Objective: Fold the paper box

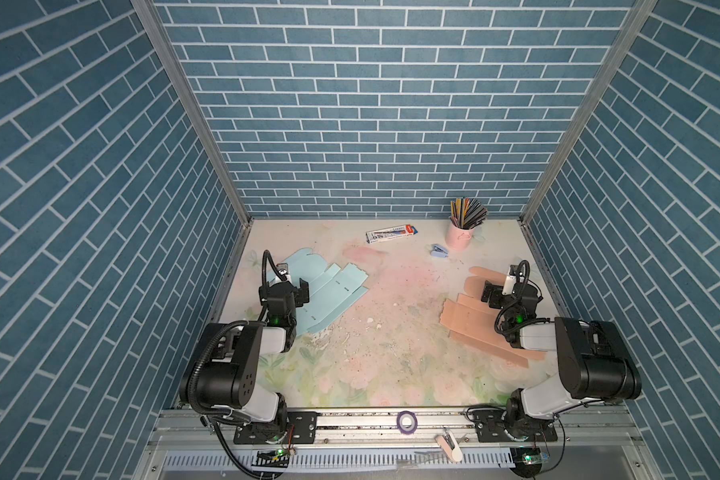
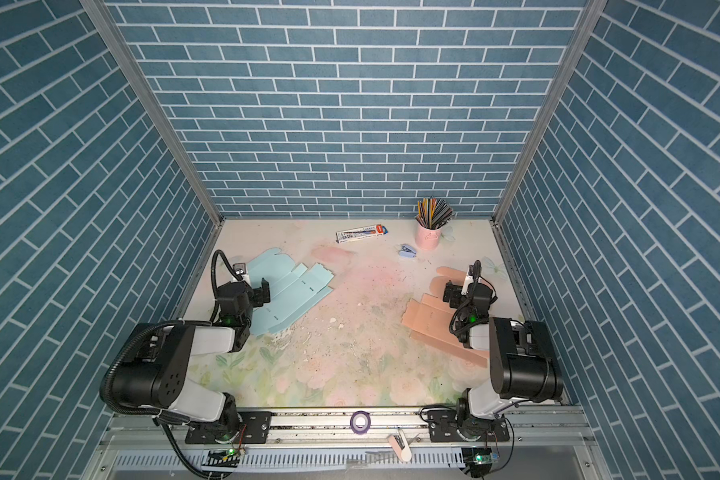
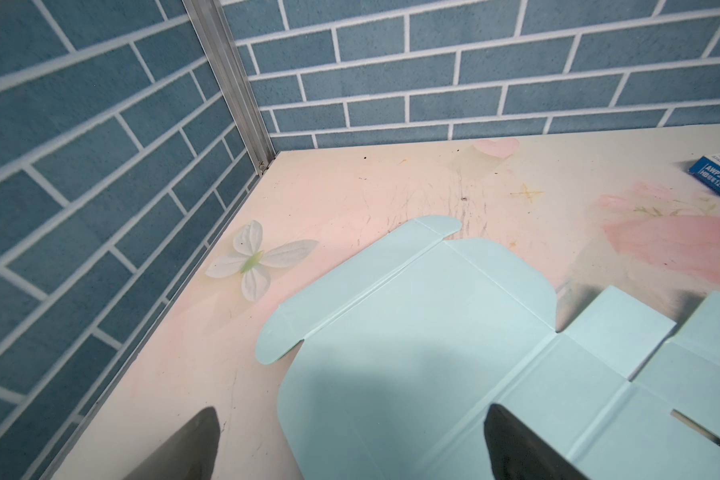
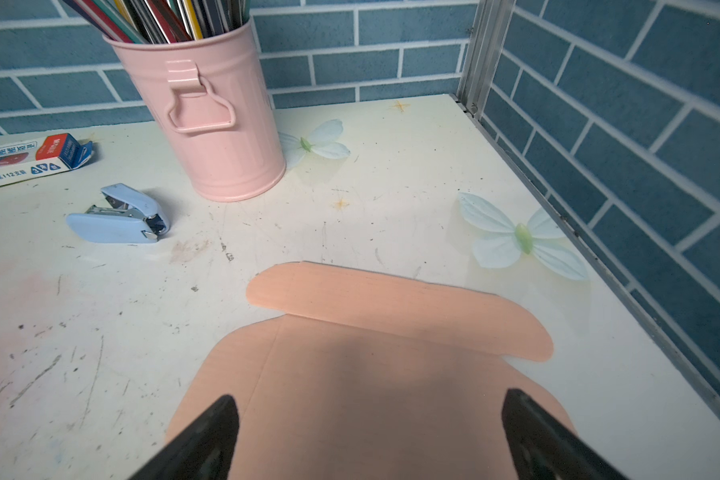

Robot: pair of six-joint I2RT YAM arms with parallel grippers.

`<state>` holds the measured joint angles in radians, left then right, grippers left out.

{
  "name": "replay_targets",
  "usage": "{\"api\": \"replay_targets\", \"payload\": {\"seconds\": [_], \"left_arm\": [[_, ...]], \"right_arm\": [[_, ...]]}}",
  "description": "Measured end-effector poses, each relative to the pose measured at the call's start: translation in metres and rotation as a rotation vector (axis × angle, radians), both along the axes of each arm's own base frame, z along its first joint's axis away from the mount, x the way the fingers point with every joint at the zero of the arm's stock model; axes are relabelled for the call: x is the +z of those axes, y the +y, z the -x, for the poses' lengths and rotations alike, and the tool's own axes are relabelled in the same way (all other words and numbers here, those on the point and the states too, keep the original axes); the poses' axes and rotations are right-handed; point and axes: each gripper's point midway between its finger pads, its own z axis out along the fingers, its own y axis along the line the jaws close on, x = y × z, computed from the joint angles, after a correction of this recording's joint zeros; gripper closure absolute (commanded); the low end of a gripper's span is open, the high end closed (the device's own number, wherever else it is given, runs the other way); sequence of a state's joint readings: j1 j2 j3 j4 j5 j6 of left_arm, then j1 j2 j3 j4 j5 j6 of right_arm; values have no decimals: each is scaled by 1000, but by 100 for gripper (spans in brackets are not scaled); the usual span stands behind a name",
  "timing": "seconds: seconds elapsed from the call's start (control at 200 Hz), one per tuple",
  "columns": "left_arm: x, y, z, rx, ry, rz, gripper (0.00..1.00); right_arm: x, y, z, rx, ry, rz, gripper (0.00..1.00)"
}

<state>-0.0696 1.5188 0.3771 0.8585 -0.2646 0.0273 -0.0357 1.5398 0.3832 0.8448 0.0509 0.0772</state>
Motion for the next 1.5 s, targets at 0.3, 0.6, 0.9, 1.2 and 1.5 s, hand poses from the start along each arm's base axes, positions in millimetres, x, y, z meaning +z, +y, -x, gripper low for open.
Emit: {"api": "replay_targets", "payload": {"seconds": [0.3, 0.6, 0.9, 1.2, 1.5], "left_arm": [[0, 0, 0, 0, 0, 0, 1], [0, 0, 0, 0, 0, 0, 1], [0, 0, 0, 0, 0, 0, 1], [1, -1, 2, -6, -10, -1, 1], [17, -1, 6, -11, -52, 2, 0]], "right_arm": [[0, 0, 0, 0, 0, 0, 1], [0, 0, 0, 0, 0, 0, 1], [0, 0, 0, 0, 0, 0, 1], [-1, 0, 1, -1, 4, 0, 1], [13, 0, 5, -1, 5, 0, 1]]}}
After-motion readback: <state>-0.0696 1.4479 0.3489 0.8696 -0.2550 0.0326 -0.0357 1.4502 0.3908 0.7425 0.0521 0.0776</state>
